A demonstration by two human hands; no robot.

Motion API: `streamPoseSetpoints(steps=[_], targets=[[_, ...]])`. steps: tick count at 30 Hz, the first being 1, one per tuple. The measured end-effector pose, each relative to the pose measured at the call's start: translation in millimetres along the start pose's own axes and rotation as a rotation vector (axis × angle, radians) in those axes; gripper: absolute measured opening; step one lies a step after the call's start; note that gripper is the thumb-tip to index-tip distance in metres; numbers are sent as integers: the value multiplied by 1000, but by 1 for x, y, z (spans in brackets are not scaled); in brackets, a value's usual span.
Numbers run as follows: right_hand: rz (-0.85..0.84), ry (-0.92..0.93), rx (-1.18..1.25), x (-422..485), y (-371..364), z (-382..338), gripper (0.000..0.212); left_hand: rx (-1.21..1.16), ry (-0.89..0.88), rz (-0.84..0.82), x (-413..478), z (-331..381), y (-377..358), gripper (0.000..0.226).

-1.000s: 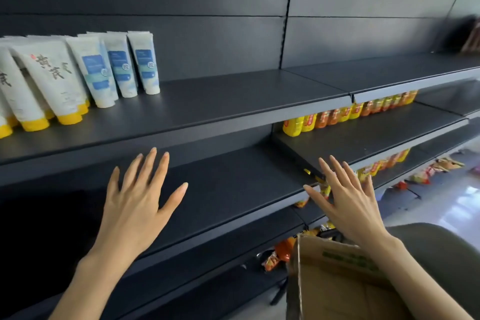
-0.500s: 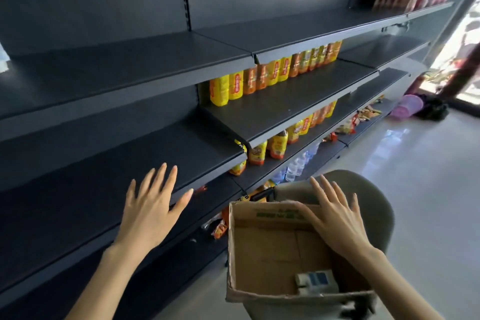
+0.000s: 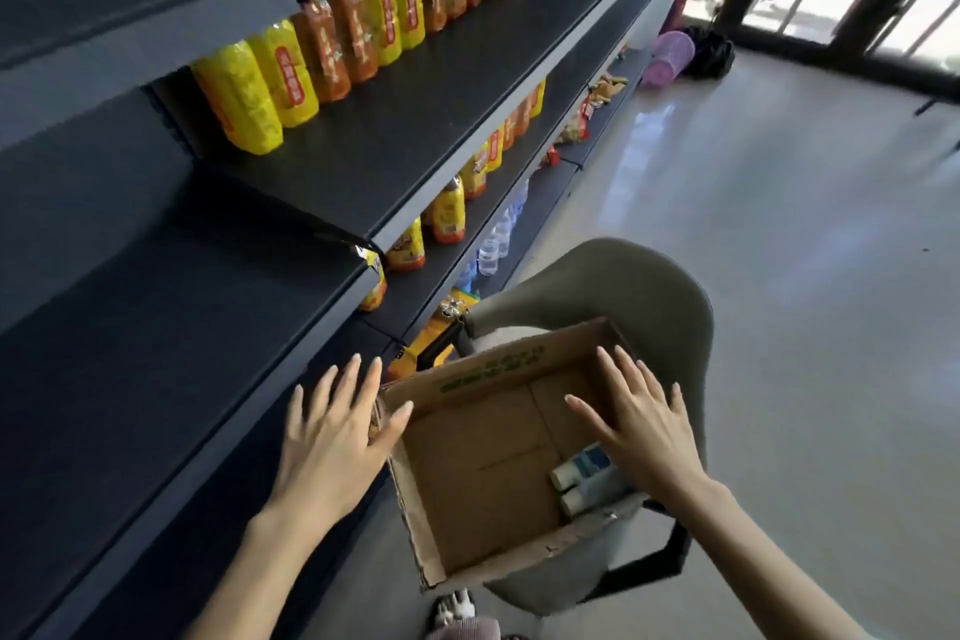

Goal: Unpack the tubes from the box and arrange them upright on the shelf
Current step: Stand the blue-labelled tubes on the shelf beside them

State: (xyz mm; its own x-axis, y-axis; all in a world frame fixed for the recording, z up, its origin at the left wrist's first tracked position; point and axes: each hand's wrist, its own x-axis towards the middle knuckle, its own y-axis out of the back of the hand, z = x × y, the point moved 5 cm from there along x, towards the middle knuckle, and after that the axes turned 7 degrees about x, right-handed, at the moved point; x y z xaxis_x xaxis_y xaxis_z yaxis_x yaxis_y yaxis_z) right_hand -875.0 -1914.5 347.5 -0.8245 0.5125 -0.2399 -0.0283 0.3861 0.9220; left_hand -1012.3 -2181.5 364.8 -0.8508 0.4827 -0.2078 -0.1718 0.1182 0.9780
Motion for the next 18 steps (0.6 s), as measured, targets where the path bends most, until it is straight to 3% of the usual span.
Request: streamPoseSetpoints(steps=[10, 18], targets=[[-192, -220, 231, 24, -117, 17, 78, -44, -189, -217, 59, 46, -93, 86], [-328, -549, 591, 60, -208, 47, 73, -57, -271, -337, 84, 79, -164, 79]])
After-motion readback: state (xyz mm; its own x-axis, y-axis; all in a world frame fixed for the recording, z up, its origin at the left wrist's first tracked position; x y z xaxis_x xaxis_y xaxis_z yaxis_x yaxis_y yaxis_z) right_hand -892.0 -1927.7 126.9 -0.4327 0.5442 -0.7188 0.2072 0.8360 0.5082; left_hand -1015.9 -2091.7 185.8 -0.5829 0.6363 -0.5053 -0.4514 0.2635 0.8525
